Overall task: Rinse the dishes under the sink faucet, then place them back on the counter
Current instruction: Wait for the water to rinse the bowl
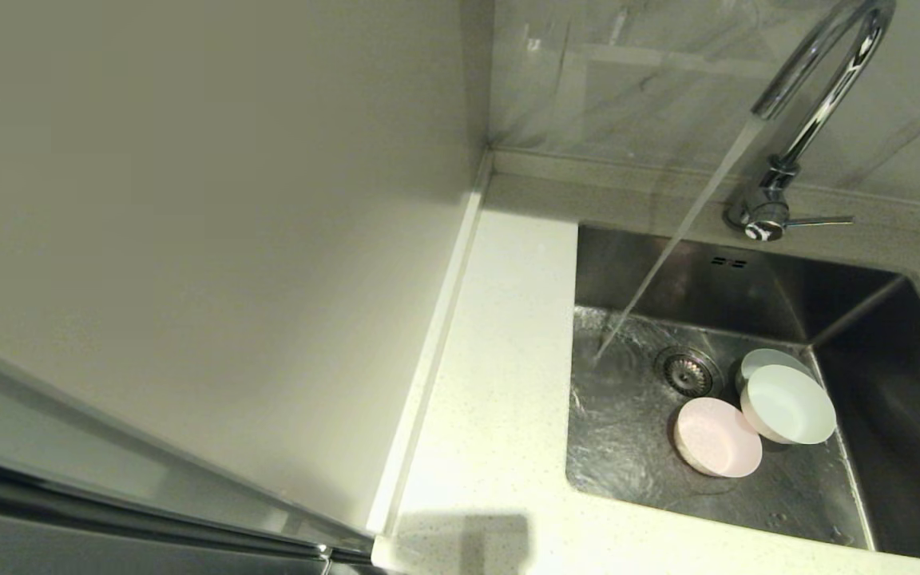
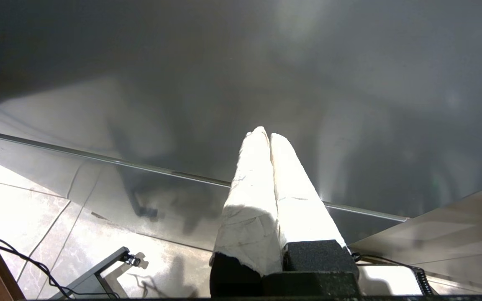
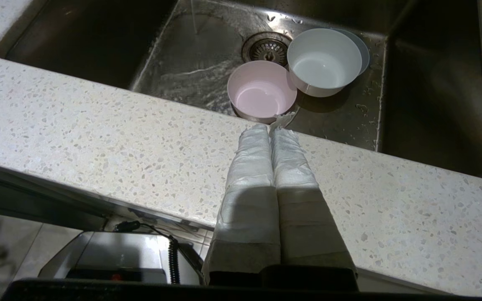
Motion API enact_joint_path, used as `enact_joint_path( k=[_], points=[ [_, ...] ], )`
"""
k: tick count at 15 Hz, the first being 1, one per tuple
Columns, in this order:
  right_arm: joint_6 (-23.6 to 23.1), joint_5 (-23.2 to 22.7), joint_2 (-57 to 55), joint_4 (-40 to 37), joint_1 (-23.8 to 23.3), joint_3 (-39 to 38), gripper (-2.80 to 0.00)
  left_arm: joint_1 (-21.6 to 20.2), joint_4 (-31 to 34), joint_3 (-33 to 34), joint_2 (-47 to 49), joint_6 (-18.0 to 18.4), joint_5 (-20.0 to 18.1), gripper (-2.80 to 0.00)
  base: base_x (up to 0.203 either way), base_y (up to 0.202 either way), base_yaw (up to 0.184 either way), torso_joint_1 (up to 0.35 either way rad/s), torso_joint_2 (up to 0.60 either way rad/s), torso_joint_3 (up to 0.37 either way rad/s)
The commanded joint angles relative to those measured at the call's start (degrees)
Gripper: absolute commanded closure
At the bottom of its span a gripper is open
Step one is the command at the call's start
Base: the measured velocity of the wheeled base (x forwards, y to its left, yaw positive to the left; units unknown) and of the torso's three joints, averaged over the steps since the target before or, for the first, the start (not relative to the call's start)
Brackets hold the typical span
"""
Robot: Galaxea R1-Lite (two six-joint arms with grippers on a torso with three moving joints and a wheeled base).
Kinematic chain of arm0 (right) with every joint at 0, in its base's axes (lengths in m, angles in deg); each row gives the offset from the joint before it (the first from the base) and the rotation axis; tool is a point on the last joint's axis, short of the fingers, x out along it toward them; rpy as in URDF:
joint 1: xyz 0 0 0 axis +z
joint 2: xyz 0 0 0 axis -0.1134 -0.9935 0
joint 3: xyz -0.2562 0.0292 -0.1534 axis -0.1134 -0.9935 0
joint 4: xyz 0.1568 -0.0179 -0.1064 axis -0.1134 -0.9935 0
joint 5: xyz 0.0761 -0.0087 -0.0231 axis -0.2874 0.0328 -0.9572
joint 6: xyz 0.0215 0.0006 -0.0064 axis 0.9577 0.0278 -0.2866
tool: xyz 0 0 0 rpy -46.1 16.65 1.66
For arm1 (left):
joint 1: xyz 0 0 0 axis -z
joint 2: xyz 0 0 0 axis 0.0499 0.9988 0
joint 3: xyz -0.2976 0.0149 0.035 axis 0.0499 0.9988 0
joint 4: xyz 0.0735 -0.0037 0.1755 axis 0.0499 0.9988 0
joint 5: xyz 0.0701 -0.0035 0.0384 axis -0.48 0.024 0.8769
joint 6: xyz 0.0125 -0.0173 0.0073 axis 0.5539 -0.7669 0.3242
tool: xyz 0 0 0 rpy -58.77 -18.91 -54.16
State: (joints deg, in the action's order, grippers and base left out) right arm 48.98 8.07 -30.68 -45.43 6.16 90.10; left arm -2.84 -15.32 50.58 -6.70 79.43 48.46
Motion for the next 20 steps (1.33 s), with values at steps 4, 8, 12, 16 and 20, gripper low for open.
enact_joint_path(
  k=[4, 8, 12, 16, 20],
  points=[
    [0.0, 0.0, -0.1, 0.0, 0.0, 0.0, 0.00, 0.1, 0.0, 0.0, -0.3, 0.0, 0.0, 0.00, 0.000, 0.000, 0.000, 0.000, 0.00, 0.000],
    [0.0, -0.1, -0.1, 0.0, 0.0, 0.0, 0.00, 0.0, 0.0, 0.0, -0.2, 0.0, 0.0, 0.00, 0.000, 0.000, 0.000, 0.000, 0.00, 0.000],
    [0.0, 0.0, -0.1, 0.0, 0.0, 0.0, 0.00, 0.0, 0.0, 0.0, -0.3, 0.0, 0.0, 0.00, 0.000, 0.000, 0.000, 0.000, 0.00, 0.000],
    [0.0, 0.0, -0.1, 0.0, 0.0, 0.0, 0.00, 0.0, 0.0, 0.0, -0.2, 0.0, 0.0, 0.00, 0.000, 0.000, 0.000, 0.000, 0.00, 0.000],
    [0.0, 0.0, -0.1, 0.0, 0.0, 0.0, 0.00, 0.0, 0.0, 0.0, -0.2, 0.0, 0.0, 0.00, 0.000, 0.000, 0.000, 0.000, 0.00, 0.000]
  ],
)
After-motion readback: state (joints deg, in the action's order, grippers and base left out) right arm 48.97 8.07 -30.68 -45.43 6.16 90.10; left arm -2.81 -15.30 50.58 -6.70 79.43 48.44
